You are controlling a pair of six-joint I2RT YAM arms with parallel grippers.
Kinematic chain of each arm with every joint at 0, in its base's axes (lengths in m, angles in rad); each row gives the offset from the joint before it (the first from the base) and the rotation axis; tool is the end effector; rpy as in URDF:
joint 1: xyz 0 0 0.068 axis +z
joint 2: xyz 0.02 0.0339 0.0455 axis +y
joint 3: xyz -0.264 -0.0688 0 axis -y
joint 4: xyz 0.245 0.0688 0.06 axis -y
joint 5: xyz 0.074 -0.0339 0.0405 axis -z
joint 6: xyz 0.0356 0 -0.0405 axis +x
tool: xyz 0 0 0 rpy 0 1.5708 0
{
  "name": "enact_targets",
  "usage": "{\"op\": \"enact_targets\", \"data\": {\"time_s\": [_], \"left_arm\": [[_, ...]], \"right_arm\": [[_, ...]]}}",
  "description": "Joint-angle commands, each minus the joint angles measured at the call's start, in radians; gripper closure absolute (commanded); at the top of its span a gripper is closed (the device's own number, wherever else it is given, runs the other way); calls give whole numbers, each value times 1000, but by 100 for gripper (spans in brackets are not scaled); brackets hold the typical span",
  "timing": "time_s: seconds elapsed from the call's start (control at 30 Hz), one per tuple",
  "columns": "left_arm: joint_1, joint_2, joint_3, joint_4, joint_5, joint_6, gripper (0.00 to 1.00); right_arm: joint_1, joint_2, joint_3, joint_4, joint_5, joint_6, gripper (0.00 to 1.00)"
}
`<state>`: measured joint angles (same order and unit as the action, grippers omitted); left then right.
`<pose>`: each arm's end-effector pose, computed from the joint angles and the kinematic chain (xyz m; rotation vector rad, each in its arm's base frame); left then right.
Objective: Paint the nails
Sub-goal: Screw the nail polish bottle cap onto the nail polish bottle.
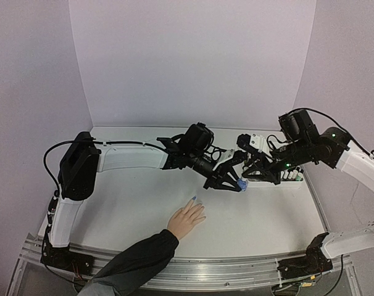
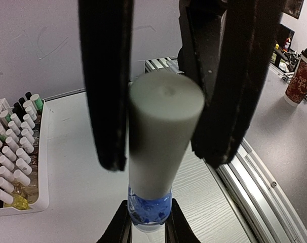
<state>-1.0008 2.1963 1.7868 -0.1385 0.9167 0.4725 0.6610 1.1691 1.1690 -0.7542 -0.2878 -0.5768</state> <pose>0.2487 -0.4403 0.2352 1.7999 1.1386 -1.2783 0.1837 0.1557 0.3424 -1.4592 1.7990 0.3768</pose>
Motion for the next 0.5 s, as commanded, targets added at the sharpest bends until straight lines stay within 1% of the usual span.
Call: {"op": "enact_targets", "data": {"time_s": [0.0, 0.07, 0.17, 0.33, 0.47], "left_arm": [[-1, -52, 46, 2, 8, -2, 100], [-2, -50, 46, 5, -3, -7, 100], [-1, -52, 45, 15, -15, -21, 100], [0, -61, 27, 81, -68, -84, 100], [0, -68, 7, 130, -143, -99, 100]], "right_arm": [[-2, 19, 18, 32, 16, 42, 85], [-1, 27, 15, 33, 25, 54, 89], [-2, 28, 11, 33, 35, 72, 99], [-2, 22, -1, 39, 81, 134, 100], [-1, 11, -26, 93, 152, 219, 100]]}}
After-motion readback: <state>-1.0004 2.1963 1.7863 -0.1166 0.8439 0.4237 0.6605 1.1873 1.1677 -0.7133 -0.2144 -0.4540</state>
